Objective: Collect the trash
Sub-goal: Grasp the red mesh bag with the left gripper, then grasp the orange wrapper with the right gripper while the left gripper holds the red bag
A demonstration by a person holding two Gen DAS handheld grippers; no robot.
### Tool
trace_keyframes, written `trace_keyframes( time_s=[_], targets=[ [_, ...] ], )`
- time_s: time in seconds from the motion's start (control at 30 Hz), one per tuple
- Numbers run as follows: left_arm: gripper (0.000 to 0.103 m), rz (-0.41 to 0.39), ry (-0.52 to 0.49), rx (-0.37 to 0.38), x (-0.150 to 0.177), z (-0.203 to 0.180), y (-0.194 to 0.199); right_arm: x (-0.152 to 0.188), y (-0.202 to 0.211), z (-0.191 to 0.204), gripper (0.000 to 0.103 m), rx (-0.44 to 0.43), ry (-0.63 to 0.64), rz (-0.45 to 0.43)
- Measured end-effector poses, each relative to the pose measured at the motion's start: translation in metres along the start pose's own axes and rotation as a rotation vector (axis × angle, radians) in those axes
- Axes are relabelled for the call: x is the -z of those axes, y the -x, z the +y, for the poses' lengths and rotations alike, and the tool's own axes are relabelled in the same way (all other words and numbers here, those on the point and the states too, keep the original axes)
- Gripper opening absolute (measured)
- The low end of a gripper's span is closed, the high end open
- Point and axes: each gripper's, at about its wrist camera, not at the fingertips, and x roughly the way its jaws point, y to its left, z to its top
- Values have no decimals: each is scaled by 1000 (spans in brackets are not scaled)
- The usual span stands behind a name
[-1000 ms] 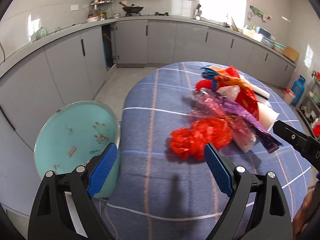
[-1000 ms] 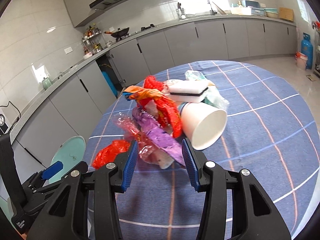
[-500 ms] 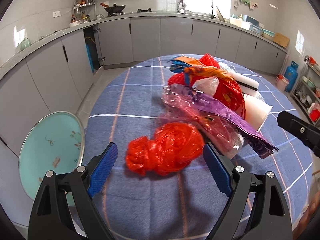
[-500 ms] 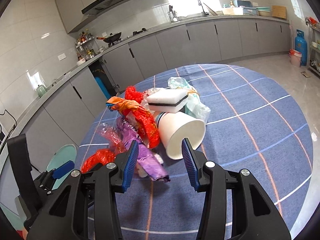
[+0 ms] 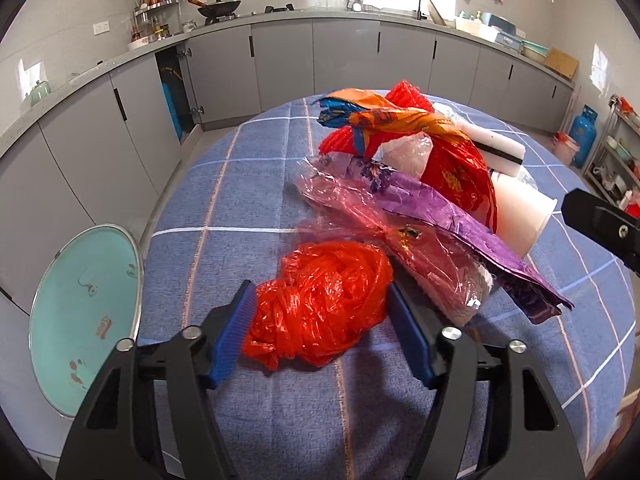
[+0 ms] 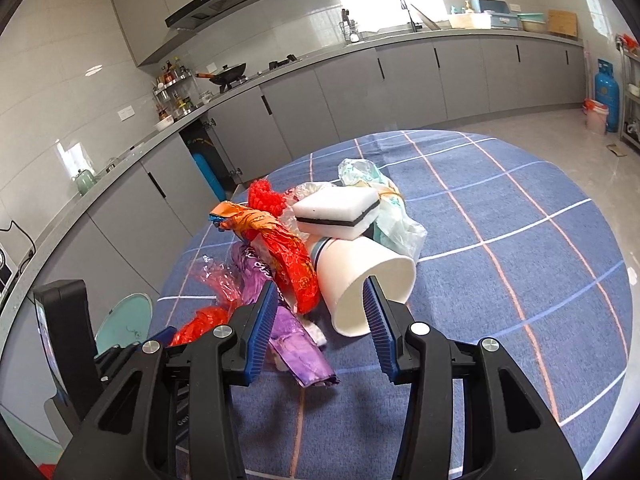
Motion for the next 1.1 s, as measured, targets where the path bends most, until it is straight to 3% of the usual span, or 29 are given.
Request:
trace_keyframes(
  time_s=[0.33,0.57,0.83,1.1],
  targets=[
    [52,29,-5,9,-2,-1,-9,-3,-7,5,43,0,1,10],
    [35,23,14,51,-4,6,-6,-8,-12,11,43,-3,11,13],
    [33,-69,65,108,-8,28,32,-19,-22,21,43,-1,46,-2],
    [33,-147,123,96,-11,50,67,-31,-56,40,43,9,124,23]
  ],
)
